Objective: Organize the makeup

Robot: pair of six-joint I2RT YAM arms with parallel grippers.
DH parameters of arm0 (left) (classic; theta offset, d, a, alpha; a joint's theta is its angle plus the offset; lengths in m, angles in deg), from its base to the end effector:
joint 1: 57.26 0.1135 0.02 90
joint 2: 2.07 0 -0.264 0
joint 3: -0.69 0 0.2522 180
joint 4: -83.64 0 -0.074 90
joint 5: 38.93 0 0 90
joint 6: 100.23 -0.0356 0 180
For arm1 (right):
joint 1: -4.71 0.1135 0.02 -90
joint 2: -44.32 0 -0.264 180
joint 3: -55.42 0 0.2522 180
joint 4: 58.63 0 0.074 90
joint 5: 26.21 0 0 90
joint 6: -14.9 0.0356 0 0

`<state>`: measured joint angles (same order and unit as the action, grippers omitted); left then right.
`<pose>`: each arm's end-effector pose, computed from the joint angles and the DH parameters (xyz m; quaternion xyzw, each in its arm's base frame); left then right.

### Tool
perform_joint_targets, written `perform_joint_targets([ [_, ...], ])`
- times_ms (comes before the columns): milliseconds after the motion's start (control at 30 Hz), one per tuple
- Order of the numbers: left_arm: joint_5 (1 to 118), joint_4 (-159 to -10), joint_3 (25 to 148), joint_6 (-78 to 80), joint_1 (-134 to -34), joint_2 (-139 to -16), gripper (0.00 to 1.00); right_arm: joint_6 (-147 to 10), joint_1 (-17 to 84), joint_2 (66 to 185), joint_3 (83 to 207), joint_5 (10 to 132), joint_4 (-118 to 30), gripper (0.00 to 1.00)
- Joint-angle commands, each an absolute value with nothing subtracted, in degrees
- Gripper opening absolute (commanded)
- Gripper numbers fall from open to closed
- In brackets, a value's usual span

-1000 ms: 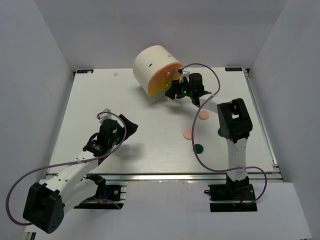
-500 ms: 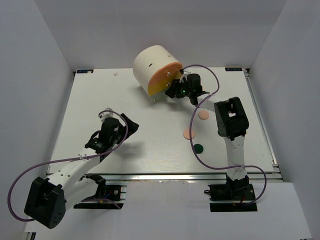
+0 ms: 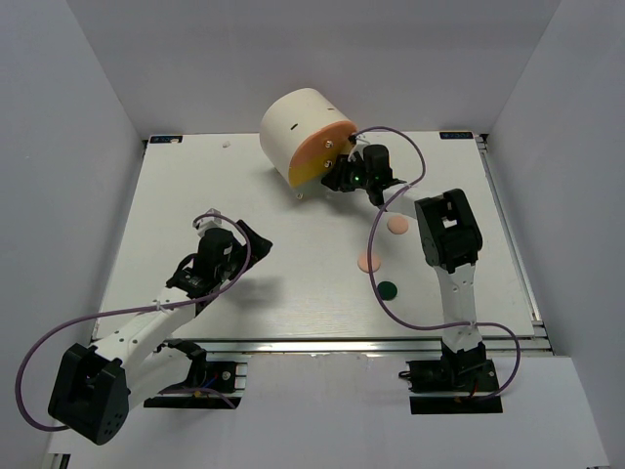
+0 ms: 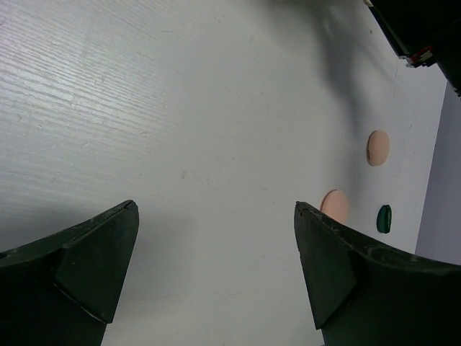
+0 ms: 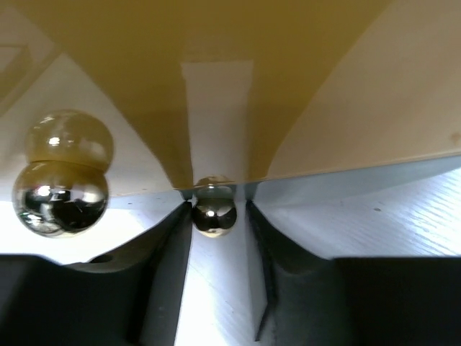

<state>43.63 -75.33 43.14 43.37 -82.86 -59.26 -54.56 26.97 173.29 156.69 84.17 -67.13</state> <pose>0.1910 -0.0864 0.2073 -0.2436 0.8547 -0.2454 0.3873 0.4680 0.2049 0.1662 -0.1145 0.8006 0.3423 0.4782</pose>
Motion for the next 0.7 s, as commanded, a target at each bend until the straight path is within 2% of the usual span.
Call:
perform_joint_targets([
  [0, 43.8, -75.7, 45.1, 42.9, -82.6, -58.7, 0.98, -54.4, 27.0, 174.0, 158.6, 84.4, -70.7, 0.37],
  [133, 43.9, -76.3, 45.2, 42.9, -82.6, -58.8, 0.98, -55.2, 26.9, 173.0, 156.6, 85.2, -70.9, 0.22],
  [333, 43.5, -76.5, 45.3, 42.8, -82.6, -58.8, 0.98, -55.7, 25.5, 165.5, 147.3, 85.5, -72.1, 0.19],
  [467, 43.5, -77.6, 44.8, 42.8, -82.6, -58.5, 0.98, -56.1, 24.5, 158.9, 135.5, 86.1, -73.5, 0.19],
  [600, 44.7, -79.8, 44.2, 42.3, -82.5, -59.3, 0.98, -56.8, 24.0, 154.0, 129.6, 86.4, -74.3, 0.25],
  [633, 46.1, -81.3, 44.2, 42.0, -82.6, -60.0, 0.98, -57.1, 24.0, 153.7, 129.2, 86.5, -74.1, 0.38],
  [667, 47.2, -82.1, 44.4, 41.0, -82.5, -60.4, 0.98, -57.3, 23.9, 153.8, 129.3, 86.8, -73.8, 0.46],
])
